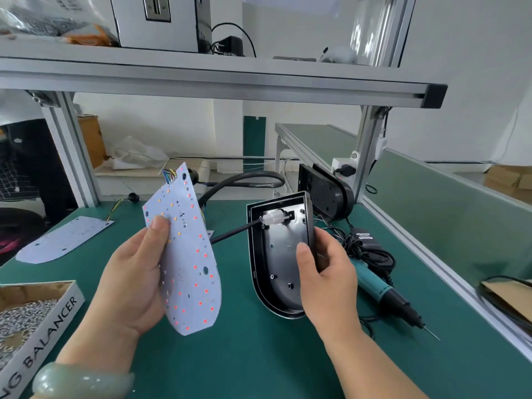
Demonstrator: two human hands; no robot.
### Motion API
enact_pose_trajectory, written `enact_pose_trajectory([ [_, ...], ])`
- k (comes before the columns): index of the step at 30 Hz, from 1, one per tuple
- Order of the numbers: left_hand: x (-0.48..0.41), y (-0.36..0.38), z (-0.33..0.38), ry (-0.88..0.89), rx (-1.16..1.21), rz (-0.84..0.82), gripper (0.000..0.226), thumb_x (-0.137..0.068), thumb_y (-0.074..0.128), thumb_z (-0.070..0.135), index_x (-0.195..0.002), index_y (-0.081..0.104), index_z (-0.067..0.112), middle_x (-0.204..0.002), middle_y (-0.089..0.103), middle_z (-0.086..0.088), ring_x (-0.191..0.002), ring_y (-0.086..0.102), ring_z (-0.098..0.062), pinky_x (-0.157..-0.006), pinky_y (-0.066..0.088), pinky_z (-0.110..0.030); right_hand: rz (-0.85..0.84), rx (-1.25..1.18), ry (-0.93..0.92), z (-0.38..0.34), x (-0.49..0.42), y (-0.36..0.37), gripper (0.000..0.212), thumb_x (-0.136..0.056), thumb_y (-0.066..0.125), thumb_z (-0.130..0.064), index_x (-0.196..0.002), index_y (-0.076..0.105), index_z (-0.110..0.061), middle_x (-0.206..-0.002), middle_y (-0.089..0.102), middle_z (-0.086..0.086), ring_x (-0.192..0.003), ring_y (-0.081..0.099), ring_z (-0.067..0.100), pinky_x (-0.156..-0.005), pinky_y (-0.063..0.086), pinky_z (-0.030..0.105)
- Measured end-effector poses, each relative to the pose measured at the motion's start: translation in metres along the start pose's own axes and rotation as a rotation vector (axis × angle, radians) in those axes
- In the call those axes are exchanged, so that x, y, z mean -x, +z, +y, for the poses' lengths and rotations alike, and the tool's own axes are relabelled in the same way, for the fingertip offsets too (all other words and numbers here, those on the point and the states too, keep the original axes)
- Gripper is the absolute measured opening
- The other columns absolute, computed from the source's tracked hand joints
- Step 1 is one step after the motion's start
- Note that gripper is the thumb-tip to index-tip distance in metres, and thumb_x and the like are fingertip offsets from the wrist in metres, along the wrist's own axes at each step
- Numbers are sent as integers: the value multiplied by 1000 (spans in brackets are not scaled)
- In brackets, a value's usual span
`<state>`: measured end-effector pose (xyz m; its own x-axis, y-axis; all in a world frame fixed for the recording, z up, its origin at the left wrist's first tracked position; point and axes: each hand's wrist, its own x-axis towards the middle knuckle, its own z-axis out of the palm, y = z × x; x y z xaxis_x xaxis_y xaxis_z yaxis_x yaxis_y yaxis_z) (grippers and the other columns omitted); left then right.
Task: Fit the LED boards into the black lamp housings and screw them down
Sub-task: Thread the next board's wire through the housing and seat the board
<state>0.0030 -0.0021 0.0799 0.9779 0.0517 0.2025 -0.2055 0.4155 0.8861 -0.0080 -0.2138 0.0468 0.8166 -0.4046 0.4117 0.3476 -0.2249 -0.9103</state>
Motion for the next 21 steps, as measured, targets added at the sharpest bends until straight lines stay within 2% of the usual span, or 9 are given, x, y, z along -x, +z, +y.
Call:
enact_pose_trajectory([
  [2, 0, -2, 0, -12, -25, -2, 35, -78, 52, 46, -69, 77, 24, -66, 70, 3, -54, 67, -11, -48, 53, -23, 18, -90, 39, 2, -1, 1, 24, -93, 61, -19, -104, 58, -39, -90, 68, -30, -83, 63, -11, -73, 46, 5],
  [5, 0, -3, -1, -13, -42, 20, 34, -79, 52, 46, -71, 77, 24, -68, 71, 3, -57, 68, -11, -49, 54, -25, 26, -182, 92, 6, -2, 2, 21, -93, 61, -19, -103, 60, -38, -95, 70, -23, -91, 64, -7, -80, 48, 9],
  [9, 0, -3, 1, -3, -46, 39, 34, -78, 50, 46, -70, 77, 26, -68, 71, 6, -57, 67, -9, -49, 54, -24, 21, -249, 119, 8, -3, 2, 18, -94, 59, -15, -97, 63, -33, -90, 71, -22, -87, 65, -5, -74, 48, 7],
  [13, 2, -1, 2, 19, -67, 12, 33, -79, 51, 44, -72, 77, 26, -67, 71, 5, -56, 67, -9, -49, 54, -23, -40, -164, 69, 6, 0, 2, 22, -91, 63, -15, -109, 61, -29, -94, 71, -19, -89, 64, -7, -78, 48, 8],
  [16, 4, 2, 3, 37, -80, -24, 32, -79, 50, 44, -71, 76, 25, -66, 70, 4, -54, 66, -10, -48, 53, -23, -49, -49, -9, 5, 2, 3, 32, -89, 65, -19, -117, 57, -31, -107, 67, -16, -95, 63, -6, -83, 47, 9],
  [18, 6, 6, 5, 36, -66, -34, 35, -78, 49, 44, -67, 76, 24, -62, 68, 4, -50, 63, -10, -46, 52, -21, -61, -2, -58, 4, 2, 3, 34, -87, 66, -19, -110, 54, -42, -109, 67, -14, -99, 63, -2, -87, 49, 16],
  [21, 9, 9, 8, 30, -35, -93, 43, -83, 44, 45, -60, 72, 23, -54, 60, 9, -42, 54, -7, -43, 45, -14, -84, 68, -128, 4, 3, 2, 40, -87, 67, -19, -108, 50, -49, -110, 65, -13, -103, 62, 6, -92, 51, 30],
])
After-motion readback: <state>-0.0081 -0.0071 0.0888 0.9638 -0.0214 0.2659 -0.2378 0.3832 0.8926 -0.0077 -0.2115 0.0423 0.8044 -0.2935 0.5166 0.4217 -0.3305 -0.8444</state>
